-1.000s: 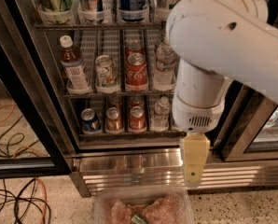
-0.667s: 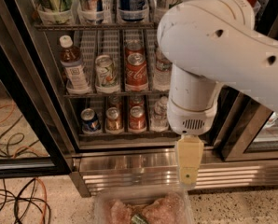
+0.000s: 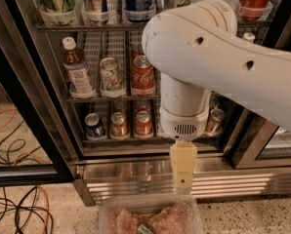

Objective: Pick orange can from middle shelf of fridge

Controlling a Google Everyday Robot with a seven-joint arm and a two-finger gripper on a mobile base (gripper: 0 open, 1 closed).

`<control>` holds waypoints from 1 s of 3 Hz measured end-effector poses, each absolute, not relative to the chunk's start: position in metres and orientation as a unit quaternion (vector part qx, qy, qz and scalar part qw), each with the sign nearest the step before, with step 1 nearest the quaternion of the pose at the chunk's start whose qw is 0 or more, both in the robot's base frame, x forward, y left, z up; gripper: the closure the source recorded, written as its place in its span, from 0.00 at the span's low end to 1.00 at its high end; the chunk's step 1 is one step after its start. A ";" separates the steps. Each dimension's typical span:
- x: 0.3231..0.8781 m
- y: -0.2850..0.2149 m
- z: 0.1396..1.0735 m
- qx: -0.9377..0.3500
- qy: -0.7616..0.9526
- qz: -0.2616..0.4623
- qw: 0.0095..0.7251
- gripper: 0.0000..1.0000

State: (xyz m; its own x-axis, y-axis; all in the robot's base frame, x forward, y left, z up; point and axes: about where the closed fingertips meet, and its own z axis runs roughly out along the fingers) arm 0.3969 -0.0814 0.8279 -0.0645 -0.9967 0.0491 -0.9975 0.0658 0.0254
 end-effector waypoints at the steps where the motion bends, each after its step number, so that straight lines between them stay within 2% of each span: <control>1: 0.411 -0.110 0.844 0.663 -0.748 -0.002 -0.011 0.00; 3: 0.423 -0.203 0.862 0.594 -0.804 -0.003 -0.040 0.00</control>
Offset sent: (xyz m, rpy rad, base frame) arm 0.0309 -0.1408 0.0425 0.1394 -0.0947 -0.2652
